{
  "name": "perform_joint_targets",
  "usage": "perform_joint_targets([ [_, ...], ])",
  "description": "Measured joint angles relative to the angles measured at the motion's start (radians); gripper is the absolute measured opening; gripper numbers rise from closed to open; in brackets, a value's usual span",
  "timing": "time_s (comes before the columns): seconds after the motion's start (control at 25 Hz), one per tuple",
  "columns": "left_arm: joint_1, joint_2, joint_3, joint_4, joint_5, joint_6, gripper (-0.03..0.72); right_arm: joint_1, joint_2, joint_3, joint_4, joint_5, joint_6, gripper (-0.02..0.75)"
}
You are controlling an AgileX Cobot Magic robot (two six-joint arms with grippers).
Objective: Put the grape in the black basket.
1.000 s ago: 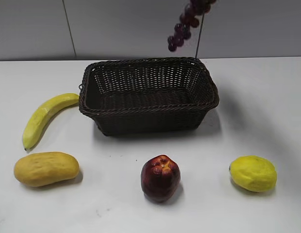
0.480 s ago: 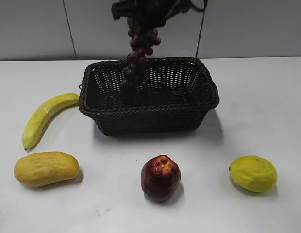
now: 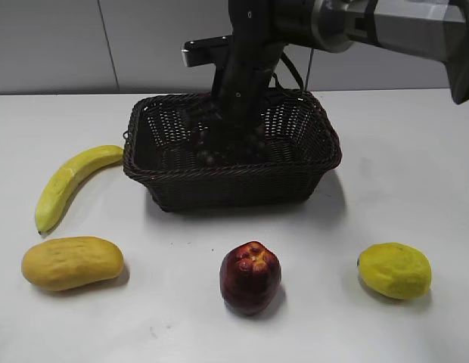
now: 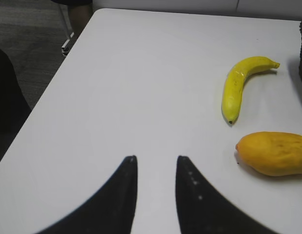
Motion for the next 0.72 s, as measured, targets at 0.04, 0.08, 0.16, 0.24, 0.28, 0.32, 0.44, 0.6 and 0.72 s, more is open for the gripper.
perform_joint_targets([
  [0.04,0.000,0.000,0.000,0.000,0.000,0.000,0.216,0.000,0.000,-0.001,0.005,0.008,-0.009,0.345],
  [0.08,0.000,0.000,0.000,0.000,0.000,0.000,0.216,0.001,0.000,-0.007,0.007,0.017,-0.014,0.462],
  [0.16,0.000,0.000,0.000,0.000,0.000,0.000,0.216,0.001,0.000,-0.027,0.007,0.062,-0.022,0.591],
  [0.24,0.000,0.000,0.000,0.000,0.000,0.000,0.216,0.000,0.000,-0.068,-0.010,0.123,-0.023,0.614],
  [0.28,0.000,0.000,0.000,0.000,0.000,0.000,0.216,-0.004,0.000,-0.092,-0.021,0.160,-0.023,0.616],
  [0.32,0.000,0.000,0.000,0.000,0.000,0.000,0.216,-0.012,0.000,-0.128,-0.027,0.199,-0.024,0.617],
  [0.44,0.000,0.000,0.000,0.000,0.000,0.000,0.216,-0.056,0.000,-0.253,-0.027,0.296,-0.024,0.619],
  [0.6,0.000,0.000,0.000,0.000,0.000,0.000,0.216,-0.174,0.000,-0.408,-0.027,0.305,-0.038,0.618],
  [0.72,0.000,0.000,0.000,0.000,0.000,0.000,0.215,-0.278,-0.001,-0.450,0.008,0.305,-0.042,0.612],
])
